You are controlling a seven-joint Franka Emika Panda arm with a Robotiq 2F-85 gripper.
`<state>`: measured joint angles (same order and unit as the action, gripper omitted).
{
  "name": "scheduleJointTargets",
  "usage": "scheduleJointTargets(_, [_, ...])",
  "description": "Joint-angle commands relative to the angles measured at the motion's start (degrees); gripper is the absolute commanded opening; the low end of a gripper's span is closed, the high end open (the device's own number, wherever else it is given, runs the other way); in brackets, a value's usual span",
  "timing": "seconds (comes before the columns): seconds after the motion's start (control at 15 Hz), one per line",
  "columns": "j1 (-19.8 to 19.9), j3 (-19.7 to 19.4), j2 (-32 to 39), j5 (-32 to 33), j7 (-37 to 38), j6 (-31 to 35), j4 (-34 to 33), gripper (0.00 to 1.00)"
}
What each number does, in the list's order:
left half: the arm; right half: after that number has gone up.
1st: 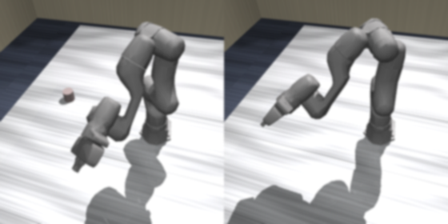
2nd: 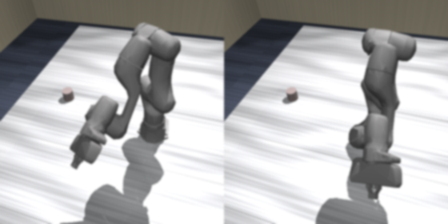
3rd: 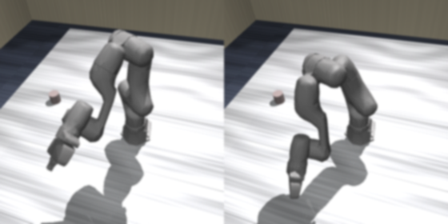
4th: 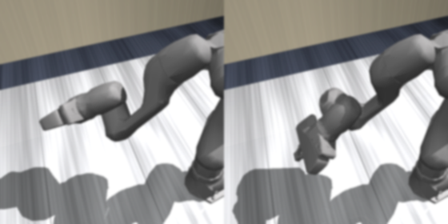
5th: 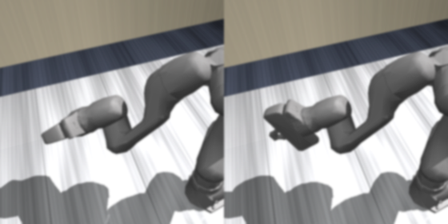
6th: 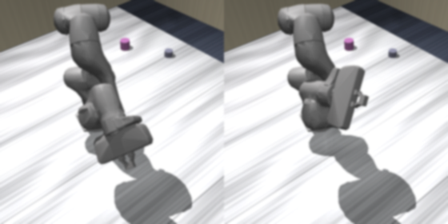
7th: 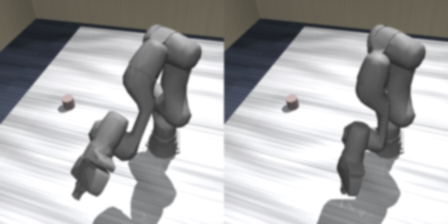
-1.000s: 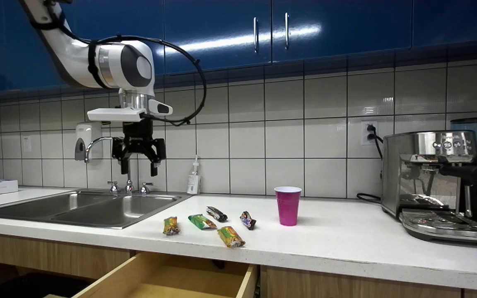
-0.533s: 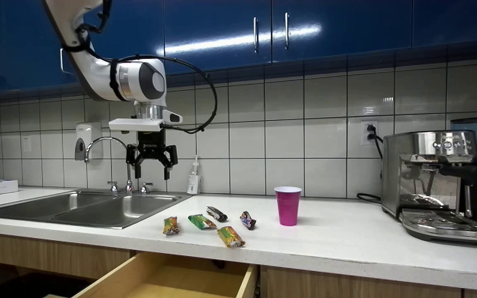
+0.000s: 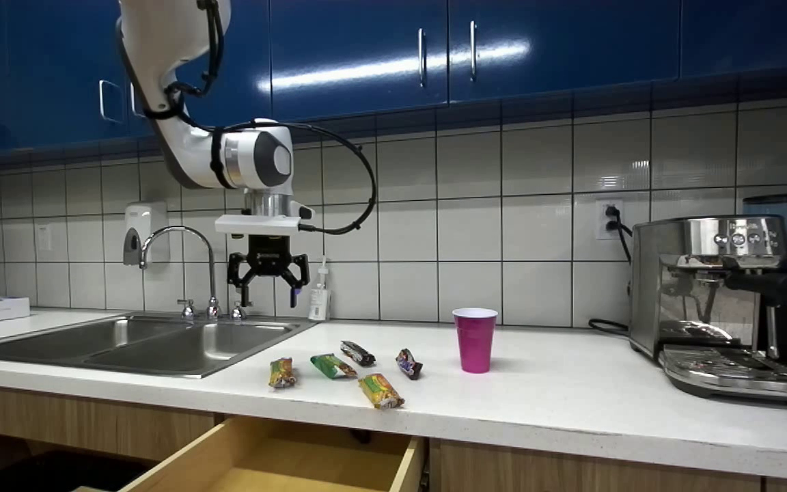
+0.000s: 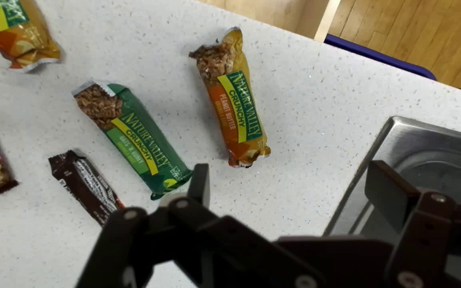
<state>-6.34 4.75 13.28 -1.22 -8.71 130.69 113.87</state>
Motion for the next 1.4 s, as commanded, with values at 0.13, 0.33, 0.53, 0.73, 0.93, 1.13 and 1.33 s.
scheduleJointTargets(0.13, [1.0,0.9,4.6,0.9,-6.7,-0.8,-4.9,1.0])
scheduleJointTargets(0.33, [1.0,1.0,6.2,1.2,-8.1,-0.4,-5.9,1.0])
scheduleJointTargets(0.53, [0.8,1.0,7.8,1.7,-8.4,0.6,-6.5,1.0])
scheduleJointTargets(0.73, [0.9,1.0,9.3,2.0,-8.3,1.5,-7.2,1.0])
scheduleJointTargets(0.93, [0.8,1.0,10.9,2.3,-8.0,2.7,-8.0,1.0])
scheduleJointTargets(1.13, [0.8,0.9,12.5,2.6,-7.8,3.9,-9.1,1.0])
scheduleJointTargets(1.33, [0.8,0.9,13.9,2.8,-7.6,5.3,-9.7,1.0])
